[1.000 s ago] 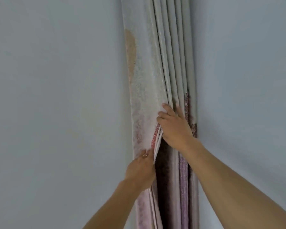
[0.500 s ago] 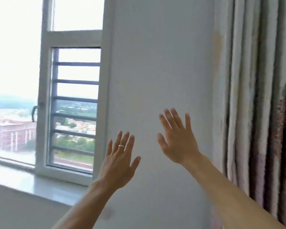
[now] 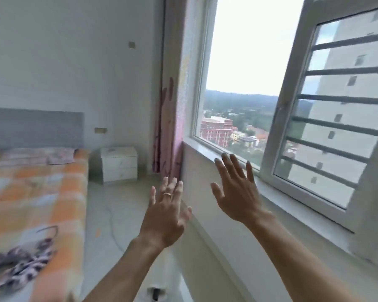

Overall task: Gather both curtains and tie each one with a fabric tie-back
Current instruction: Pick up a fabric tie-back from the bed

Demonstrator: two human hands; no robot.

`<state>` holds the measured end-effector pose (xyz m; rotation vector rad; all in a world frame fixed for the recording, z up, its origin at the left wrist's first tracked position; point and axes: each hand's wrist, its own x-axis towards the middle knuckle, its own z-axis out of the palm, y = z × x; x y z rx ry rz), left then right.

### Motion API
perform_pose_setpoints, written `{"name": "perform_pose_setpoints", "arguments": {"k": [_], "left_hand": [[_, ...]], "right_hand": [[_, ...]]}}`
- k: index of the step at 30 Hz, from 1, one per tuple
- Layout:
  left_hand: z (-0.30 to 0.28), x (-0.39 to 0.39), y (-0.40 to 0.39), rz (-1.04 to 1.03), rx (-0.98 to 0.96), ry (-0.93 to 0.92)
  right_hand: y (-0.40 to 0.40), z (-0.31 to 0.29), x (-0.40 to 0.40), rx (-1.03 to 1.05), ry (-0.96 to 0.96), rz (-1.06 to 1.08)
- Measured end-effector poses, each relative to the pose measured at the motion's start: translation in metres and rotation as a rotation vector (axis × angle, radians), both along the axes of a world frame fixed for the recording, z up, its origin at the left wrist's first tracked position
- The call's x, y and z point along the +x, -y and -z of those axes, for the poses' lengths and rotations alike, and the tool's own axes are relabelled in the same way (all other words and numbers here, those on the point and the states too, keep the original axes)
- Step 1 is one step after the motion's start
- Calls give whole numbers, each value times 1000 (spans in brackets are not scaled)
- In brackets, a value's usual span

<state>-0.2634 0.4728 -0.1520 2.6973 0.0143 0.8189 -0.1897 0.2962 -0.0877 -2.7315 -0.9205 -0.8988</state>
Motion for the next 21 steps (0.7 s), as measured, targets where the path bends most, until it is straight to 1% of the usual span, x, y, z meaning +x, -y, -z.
{"name": "perform_pose_setpoints", "arguments": {"k": [3, 5, 6, 7, 10, 13, 17, 19, 21], "left_hand": [[39, -18, -91, -168, -61, -122], [69, -30, -153, -284, -66, -208], [79, -32, -171, -312, -72, -251], [96, -37, -202, -365, -83, -306], [140, -50, -271, -463, -126, -432], [184, -61, -333, -534, -159, -504], [250, -58, -414, -580, -182, -583], [295, -48, -460, -558, -173, -665], [353, -37, -512, -531, -150, -737]], "right_hand": [[-103, 39, 14, -29, -129, -146], [-178, 72, 23, -70, -212, -244], [-199, 84, 25, -88, -237, -268], [-238, 105, 31, -115, -281, -323], [-325, 157, 38, -206, -395, -438], [-398, 203, 39, -281, -514, -531], [-488, 274, 40, -382, -614, -603], [-534, 322, 44, -437, -646, -617], [-585, 381, 50, -496, -692, -621]]}}
